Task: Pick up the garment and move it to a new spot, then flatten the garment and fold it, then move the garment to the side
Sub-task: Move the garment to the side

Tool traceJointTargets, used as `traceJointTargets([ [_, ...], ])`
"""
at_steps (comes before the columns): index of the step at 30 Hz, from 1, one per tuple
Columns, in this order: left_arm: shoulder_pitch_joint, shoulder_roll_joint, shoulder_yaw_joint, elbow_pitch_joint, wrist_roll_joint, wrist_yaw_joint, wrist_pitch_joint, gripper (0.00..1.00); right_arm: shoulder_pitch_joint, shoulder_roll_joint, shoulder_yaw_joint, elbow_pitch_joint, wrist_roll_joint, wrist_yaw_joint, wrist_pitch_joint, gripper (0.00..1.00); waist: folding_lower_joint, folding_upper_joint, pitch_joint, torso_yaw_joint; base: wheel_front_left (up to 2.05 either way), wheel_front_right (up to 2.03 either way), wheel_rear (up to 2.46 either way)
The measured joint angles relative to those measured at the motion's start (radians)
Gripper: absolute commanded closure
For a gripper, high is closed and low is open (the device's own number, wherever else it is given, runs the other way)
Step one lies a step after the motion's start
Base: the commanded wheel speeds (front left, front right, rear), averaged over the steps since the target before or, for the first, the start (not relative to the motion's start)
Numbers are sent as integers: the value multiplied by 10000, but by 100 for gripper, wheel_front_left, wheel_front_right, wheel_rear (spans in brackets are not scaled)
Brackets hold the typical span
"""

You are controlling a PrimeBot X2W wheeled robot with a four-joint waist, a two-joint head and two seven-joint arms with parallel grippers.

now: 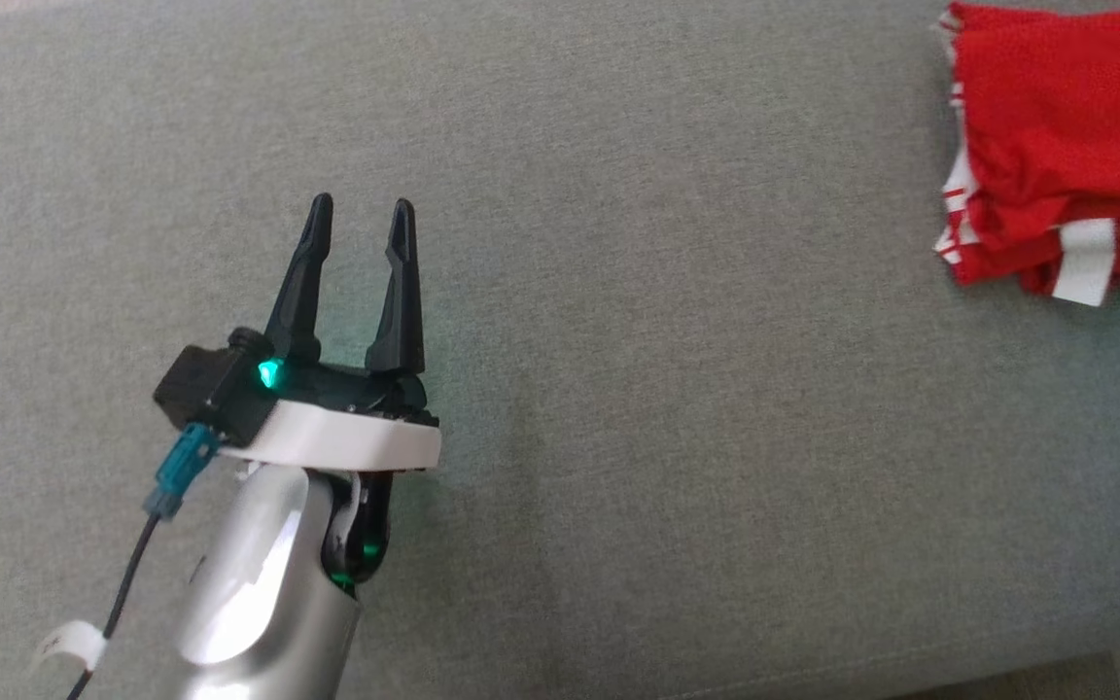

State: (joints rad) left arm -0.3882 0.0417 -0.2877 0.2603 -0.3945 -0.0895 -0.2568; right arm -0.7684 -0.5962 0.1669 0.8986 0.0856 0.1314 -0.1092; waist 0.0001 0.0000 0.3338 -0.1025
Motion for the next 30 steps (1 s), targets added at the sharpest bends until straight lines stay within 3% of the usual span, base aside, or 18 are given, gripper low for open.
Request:
traceJointTargets([
  [6, -18, 0, 56, 52, 65, -36, 2, 0, -1, -84, -754, 608, -445, 0, 142, 100, 0, 0, 96, 106, 0, 0, 0],
  [7, -18, 0, 82, 69, 94, -69, 0, 0, -1, -79, -869, 644, -543, 0, 127, 68, 0, 0, 95, 106, 0, 0, 0],
  [8, -18, 0, 123, 88, 98, -77, 2, 0, -1, -46, -1043, 671, -625, 0, 117, 0, 0, 0, 84, 101, 0, 0, 0],
  [18, 96, -2, 633, 148, 169, -107, 0, 0, -13, 836, -1825, 403, -1243, 0, -439, 0, -2, 0, -699, -17, 0, 0, 0],
  [30, 1023, -4, 1244, -253, 176, -13, 0, 0, 50, 2535, -1507, -1799, -464, 0, -803, 0, -3, 0, -1924, 111, 0, 0, 0],
])
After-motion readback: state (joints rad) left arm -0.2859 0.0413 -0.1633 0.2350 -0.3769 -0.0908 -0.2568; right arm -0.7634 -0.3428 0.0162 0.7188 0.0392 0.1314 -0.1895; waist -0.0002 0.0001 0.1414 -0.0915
